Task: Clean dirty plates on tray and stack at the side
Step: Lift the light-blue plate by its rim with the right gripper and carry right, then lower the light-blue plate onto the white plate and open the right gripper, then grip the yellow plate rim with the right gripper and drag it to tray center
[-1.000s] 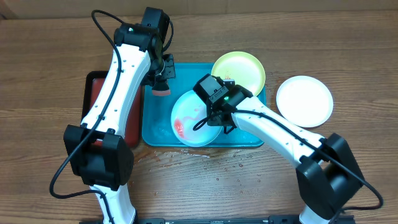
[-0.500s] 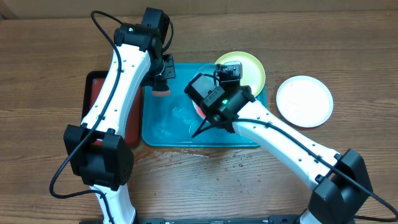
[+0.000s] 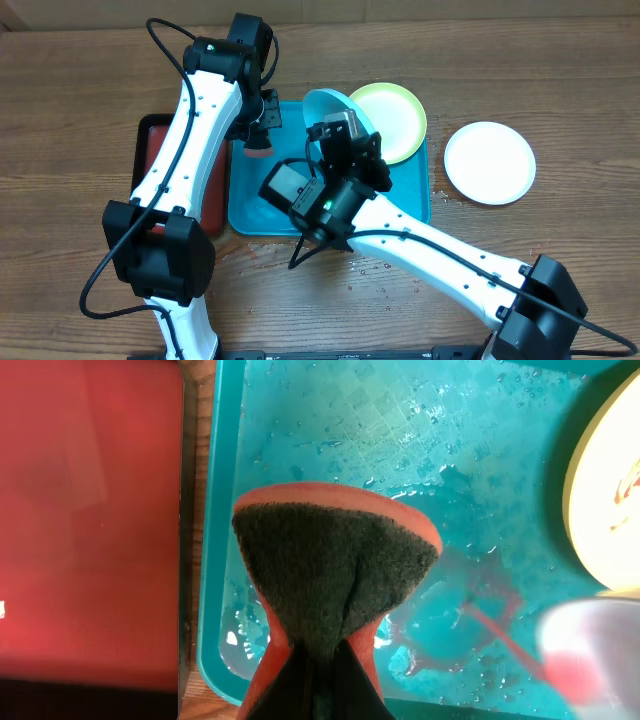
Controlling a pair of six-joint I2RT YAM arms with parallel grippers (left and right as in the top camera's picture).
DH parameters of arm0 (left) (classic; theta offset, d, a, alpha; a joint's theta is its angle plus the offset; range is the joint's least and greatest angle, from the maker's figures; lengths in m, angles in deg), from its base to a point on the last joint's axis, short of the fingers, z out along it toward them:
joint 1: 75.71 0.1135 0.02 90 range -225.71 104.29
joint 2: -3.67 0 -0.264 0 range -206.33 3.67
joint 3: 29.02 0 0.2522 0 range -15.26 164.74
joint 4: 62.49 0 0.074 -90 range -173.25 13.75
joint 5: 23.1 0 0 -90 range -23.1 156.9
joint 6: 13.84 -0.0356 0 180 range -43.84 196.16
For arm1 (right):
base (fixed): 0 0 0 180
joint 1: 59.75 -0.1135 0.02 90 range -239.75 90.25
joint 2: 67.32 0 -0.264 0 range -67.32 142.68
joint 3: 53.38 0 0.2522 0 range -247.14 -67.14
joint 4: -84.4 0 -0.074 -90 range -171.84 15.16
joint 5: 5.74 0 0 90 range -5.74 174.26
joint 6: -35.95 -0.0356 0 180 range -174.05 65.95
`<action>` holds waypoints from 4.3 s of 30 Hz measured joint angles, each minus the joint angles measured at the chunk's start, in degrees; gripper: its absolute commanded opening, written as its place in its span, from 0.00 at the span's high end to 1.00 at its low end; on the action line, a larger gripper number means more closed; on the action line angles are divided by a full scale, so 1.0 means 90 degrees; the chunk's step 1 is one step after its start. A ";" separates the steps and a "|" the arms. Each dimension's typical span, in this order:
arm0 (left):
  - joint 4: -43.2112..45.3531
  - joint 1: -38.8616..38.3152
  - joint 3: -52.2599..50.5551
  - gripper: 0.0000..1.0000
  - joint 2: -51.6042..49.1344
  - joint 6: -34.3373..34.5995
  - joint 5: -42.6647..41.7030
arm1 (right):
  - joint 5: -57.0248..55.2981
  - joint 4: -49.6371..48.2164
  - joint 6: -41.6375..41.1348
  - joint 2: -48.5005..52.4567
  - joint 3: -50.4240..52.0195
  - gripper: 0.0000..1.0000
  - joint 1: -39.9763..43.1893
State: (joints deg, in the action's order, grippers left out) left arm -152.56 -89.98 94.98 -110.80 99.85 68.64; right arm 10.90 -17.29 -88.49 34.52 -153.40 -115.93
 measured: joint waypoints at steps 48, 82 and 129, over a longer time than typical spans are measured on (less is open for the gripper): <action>-0.0117 0.0000 0.0000 0.96 0.0000 0.0002 0.0000 | 0.8497 -0.0165 0.1253 -0.0500 0.0000 0.96 0.5717; -0.0044 0.0000 0.0000 0.96 0.0000 0.0002 0.0000 | 0.9799 -0.1503 0.1464 -0.0488 0.2232 0.70 0.8949; -0.0024 0.0000 0.0000 0.96 0.0000 0.0027 0.0000 | 0.8978 -0.2497 -0.0359 0.1122 0.1547 0.87 0.3881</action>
State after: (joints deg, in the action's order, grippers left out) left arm -152.78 -89.98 94.98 -110.80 100.09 68.64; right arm 91.71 -39.76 -91.72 44.62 -139.48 -81.00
